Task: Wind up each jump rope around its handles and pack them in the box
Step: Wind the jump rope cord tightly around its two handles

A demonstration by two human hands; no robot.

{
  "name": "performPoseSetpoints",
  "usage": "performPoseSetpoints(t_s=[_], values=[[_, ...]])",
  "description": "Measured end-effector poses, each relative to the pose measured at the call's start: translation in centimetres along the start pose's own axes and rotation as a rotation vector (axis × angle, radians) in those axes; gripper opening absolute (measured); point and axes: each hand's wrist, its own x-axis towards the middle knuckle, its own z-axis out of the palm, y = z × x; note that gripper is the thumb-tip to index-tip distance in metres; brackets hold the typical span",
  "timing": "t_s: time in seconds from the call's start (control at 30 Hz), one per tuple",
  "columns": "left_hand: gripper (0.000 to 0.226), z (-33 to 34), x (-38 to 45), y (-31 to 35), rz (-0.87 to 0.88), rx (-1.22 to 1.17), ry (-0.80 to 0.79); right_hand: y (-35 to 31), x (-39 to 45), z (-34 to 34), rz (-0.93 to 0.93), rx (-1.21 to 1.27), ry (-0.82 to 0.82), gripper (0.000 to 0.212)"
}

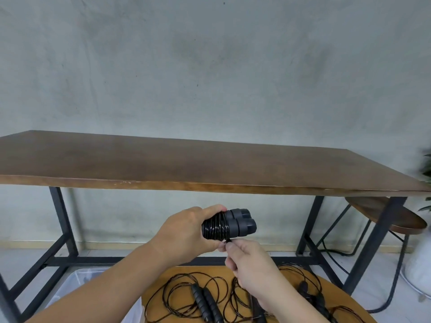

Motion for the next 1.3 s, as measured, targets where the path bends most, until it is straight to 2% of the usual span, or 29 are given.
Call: performPoseSetpoints(t_s=[0.1, 0.2, 0.37, 0.5, 0.6, 0.77, 1.0, 1.17, 1.3], values=[[0.067, 0.5, 0.0, -0.4, 0.008, 0.118, 0.016, -0.8, -0.4, -0.7, -0.065, -0.363, -0.045, 0.034], [0.067, 0.9, 0.0, -1.0, -0.002, 0.160, 0.001, -1.7, -0.5, -1.2, -0.123, -0.614, -0.080, 0.033], [0.068, 1.3, -0.3, -0.5, 0.039, 0.210, -0.064, -3.5, -0.4, -2.7, -0.164, -0.840, -0.169, 0.024], [0.063, 0.8, -0.7, 0.3, 0.089, 0.152, -0.153, -6.0, 0.1, -4.5, -0.208, -0.945, -0.224, 0.020], [0.063, 0.1, -0.9, 1.0, 0.118, 0.114, -0.224, -7.3, 0.9, -5.9, -0.199, -0.887, -0.305, 0.011], [0.065, -0.6, -1.5, 1.1, 0.132, -0.039, -0.304, -7.2, 3.1, -7.4, -0.220, -0.760, -0.429, 0.024], [0.066, -1.1, -2.8, 1.2, 0.060, -0.419, -0.447, -6.0, 4.9, -7.6, -0.158, -0.400, -0.595, 0.019], [0.065, -1.8, -3.4, 1.6, -0.004, -0.588, -0.376, -2.9, 5.9, -6.6, -0.100, 0.097, -0.632, 0.013], [0.075, -1.8, -3.6, 1.4, -0.038, -0.641, -0.302, -1.5, 6.0, -6.0, -0.116, 0.286, -0.565, 0.030]])
